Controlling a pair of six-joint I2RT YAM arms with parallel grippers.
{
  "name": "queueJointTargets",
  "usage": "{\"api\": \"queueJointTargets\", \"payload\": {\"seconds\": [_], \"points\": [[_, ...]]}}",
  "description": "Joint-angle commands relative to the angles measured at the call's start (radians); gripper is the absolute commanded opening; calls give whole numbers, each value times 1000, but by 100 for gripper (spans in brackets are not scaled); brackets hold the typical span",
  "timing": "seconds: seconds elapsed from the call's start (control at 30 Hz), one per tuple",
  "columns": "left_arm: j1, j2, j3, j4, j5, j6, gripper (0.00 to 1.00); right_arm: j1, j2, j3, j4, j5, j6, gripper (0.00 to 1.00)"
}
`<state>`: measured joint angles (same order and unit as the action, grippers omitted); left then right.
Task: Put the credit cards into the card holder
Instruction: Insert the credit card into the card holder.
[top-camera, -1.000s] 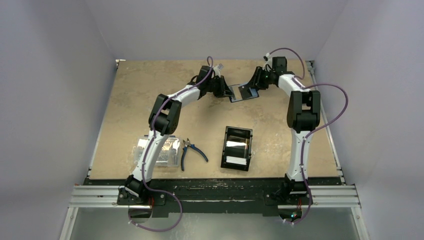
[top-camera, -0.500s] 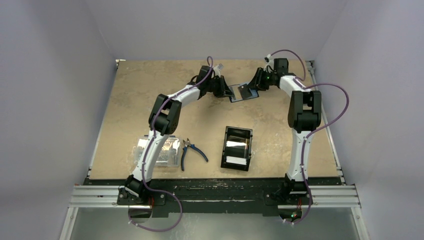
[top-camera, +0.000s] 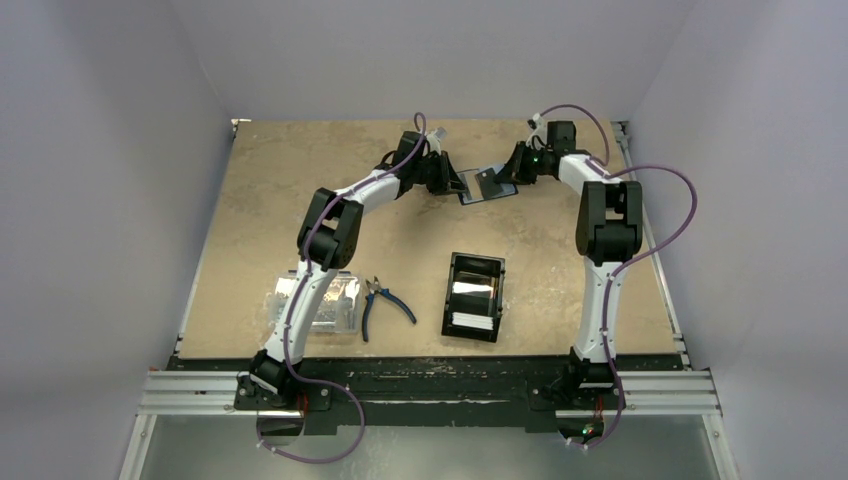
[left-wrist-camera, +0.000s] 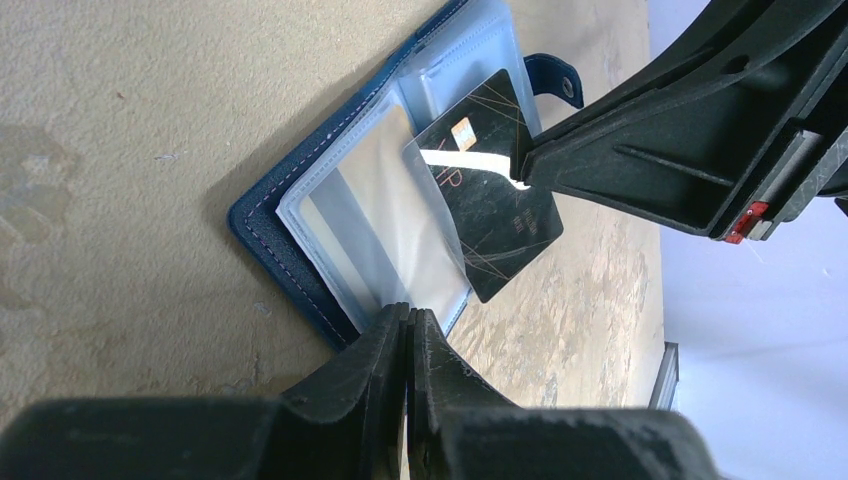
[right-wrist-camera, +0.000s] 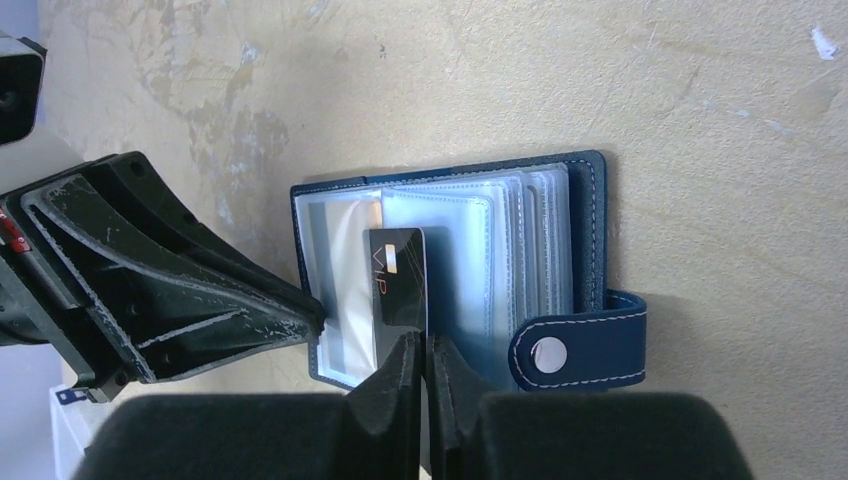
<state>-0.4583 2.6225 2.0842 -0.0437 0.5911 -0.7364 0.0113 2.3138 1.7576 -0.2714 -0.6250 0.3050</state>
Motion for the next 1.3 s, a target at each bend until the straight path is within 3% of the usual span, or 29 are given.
{"api": "queueJointTargets", "payload": {"seconds": [0.0,0.07,0.4,0.7,1.27], "points": [[9,71,-24,-147,-65,59,6,3,-50,-29,-5,-5,-10,6],[9,71,-24,-148,-65,59,6,3,-55,-29,-2,-10,-9,0],[9,73,-23,-147,-63,58,6,-8,-75,-104,175,-21,97,0],[9,71,-26,-152,-63,64,6,-8,-21,-73,255,-46,107,0],[10,74,-14,-160,-66,67,6,-8,-10,-80,200,-100,68,0]]}}
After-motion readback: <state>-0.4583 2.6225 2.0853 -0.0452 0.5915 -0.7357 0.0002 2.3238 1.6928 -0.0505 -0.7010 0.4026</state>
